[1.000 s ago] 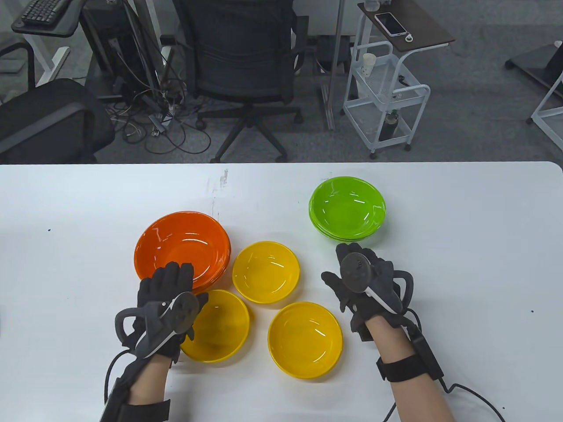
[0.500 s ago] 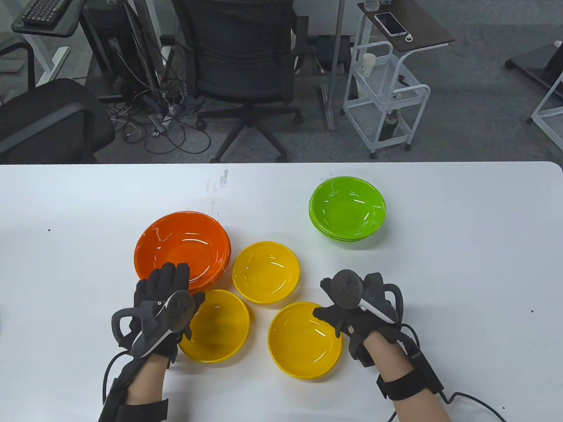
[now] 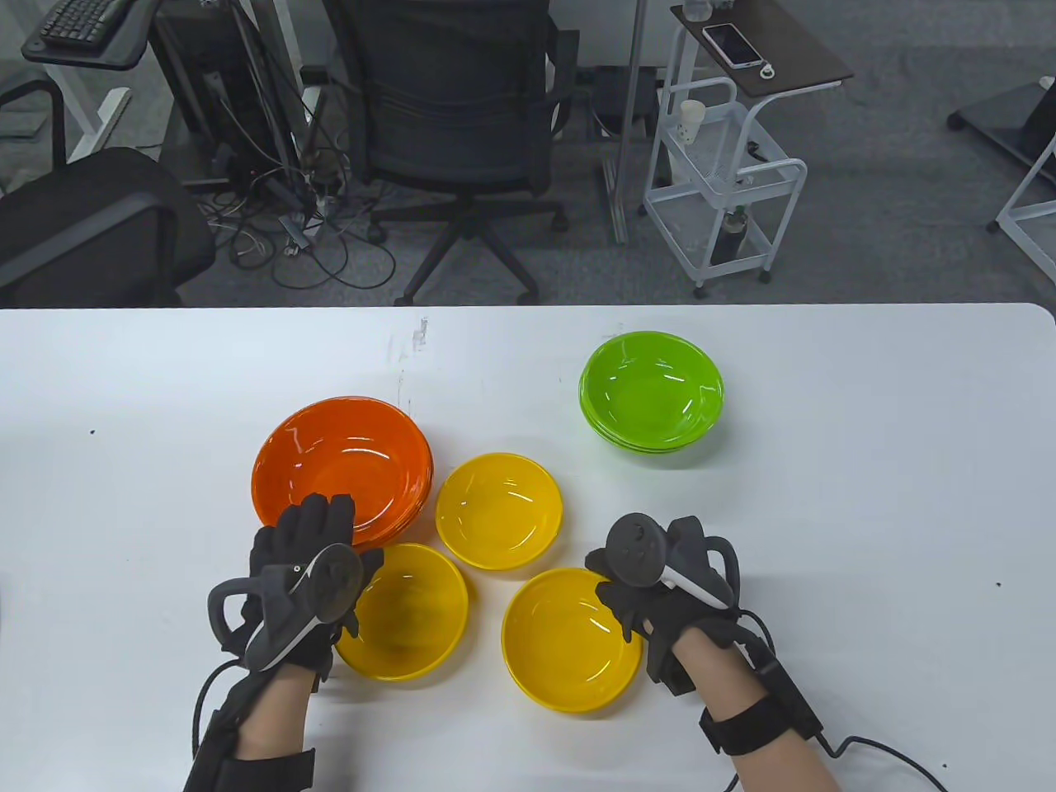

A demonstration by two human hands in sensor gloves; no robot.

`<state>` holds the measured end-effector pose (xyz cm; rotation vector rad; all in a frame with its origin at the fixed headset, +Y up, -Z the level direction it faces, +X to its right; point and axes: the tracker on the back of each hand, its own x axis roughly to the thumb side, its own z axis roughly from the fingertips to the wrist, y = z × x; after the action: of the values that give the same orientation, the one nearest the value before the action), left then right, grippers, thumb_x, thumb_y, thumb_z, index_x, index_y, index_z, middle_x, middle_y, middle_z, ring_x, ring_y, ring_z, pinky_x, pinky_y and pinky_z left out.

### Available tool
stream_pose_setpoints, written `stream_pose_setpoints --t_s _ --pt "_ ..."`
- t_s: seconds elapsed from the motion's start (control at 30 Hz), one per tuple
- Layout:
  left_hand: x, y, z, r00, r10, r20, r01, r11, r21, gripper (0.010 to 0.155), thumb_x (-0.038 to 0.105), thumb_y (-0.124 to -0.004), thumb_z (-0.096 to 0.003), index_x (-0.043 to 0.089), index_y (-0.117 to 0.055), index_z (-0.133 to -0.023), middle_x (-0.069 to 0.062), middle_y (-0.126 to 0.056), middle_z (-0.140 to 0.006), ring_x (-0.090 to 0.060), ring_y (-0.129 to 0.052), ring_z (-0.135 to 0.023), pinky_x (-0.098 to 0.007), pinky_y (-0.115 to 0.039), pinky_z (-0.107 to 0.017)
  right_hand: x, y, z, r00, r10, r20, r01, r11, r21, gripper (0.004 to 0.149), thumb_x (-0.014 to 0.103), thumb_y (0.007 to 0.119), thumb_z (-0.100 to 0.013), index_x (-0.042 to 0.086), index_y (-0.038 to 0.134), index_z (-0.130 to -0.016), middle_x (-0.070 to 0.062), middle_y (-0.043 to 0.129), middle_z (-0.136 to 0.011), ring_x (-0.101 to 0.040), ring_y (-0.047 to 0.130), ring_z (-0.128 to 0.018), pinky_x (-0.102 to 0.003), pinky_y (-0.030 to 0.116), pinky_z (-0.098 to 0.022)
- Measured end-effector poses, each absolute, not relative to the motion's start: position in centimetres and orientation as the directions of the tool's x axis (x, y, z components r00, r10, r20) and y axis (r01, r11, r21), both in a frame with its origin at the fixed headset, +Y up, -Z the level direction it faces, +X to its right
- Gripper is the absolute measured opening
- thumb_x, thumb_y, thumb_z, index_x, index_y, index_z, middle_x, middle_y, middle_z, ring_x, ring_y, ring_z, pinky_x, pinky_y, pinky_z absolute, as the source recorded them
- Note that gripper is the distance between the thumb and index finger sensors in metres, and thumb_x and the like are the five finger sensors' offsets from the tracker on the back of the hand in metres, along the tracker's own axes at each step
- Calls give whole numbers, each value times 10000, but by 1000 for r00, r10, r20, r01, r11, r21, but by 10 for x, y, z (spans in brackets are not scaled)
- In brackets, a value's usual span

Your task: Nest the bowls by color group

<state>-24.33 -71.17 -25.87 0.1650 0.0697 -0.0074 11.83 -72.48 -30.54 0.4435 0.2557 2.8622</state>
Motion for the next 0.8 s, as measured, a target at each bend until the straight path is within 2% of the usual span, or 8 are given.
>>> stream_pose_setpoints --t_s 0.13,0.33,0.47,0.57,0.7,0.8 --pt "-244 -710 -258 997 3 -73 10 985 172 730 659 -745 -408 322 -708 -1054 -73 -781 -1107 -323 -858 -996 -521 -678 -740 124 -718 -306 -922 280 267 -237 -954 183 438 335 885 -373 229 870 -798 11 1048 -600 -155 1140 -311 -325 952 -267" --pt "-245 -709 -258 997 8 -80 7 983 182 731 661 -745 -405 325 -707 -1054 -73 -782 -1107 -321 -859 -996 -521 -678 -740 132 -694 -315 -881 426 206 -415 -905 96 456 331 880 -382 202 848 -818 -8 1033 -605 -155 1138 -291 -324 950 -255" --pt "-247 -708 -257 996 28 -84 -13 985 173 729 660 -745 -408 321 -711 -1052 -71 -783 -1105 -321 -861 -995 -525 -688 -732 121 -681 -329 -886 429 175 -424 -903 66 477 320 867 -392 187 813 -847 -19 1005 -640 -153 1135 -300 -323 949 -260" --pt "-248 -708 -257 995 62 -81 -46 983 178 728 656 -747 -411 318 -709 -1054 -73 -781 -1107 -326 -857 -997 -525 -683 -735 111 -679 -341 -889 435 144 -435 -900 31 494 312 862 -394 186 789 -866 -25 985 -667 -150 1135 -303 -321 950 -260" --pt "-249 -706 -257 996 32 -89 -15 982 188 729 659 -746 -409 319 -710 -1053 -73 -781 -1106 -323 -857 -997 -524 -683 -735 97 -687 -359 -879 468 92 -466 -884 43 517 298 854 -400 183 750 -893 -34 954 -706 -151 1131 -305 -319 950 -263" --pt "-250 -705 -257 996 41 -85 -24 981 193 729 657 -746 -409 319 -709 -1054 -73 -781 -1106 -324 -858 -997 -523 -686 -735 86 -690 -366 -879 472 70 -473 -881 3 528 293 852 -400 176 736 -901 -44 940 -720 -150 1129 -299 -320 949 -259"
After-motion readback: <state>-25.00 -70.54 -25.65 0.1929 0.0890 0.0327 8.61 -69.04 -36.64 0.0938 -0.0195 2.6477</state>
